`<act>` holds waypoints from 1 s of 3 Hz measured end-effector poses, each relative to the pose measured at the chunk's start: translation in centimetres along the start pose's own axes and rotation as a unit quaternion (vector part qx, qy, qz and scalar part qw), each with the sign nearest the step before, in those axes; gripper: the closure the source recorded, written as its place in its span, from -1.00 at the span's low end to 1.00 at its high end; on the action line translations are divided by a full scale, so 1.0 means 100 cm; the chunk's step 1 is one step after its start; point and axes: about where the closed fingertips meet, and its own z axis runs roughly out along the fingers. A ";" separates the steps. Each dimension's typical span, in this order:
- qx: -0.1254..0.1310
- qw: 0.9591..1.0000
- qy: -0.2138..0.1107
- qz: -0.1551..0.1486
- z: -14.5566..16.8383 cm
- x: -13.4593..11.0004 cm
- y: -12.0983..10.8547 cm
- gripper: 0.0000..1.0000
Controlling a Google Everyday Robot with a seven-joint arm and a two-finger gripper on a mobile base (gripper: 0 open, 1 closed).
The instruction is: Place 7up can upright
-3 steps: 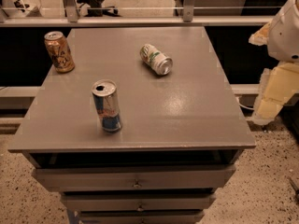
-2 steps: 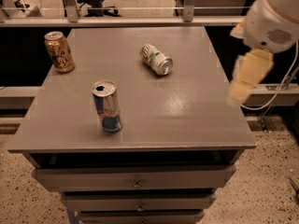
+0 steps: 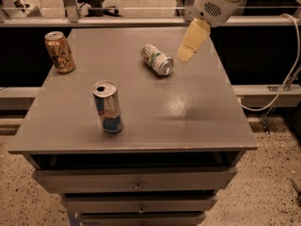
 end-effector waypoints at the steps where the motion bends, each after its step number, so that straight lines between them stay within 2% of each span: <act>1: 0.002 1.000 -0.006 0.001 0.006 -0.007 -0.002 -1.00; 2: 0.006 0.999 -0.035 0.037 0.037 -0.036 -0.017 -1.00; 3: 0.006 0.994 -0.056 0.096 0.076 -0.065 -0.037 -1.00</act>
Offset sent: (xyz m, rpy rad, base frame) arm 0.0905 0.0618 -0.0306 0.1964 -0.0549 -0.1796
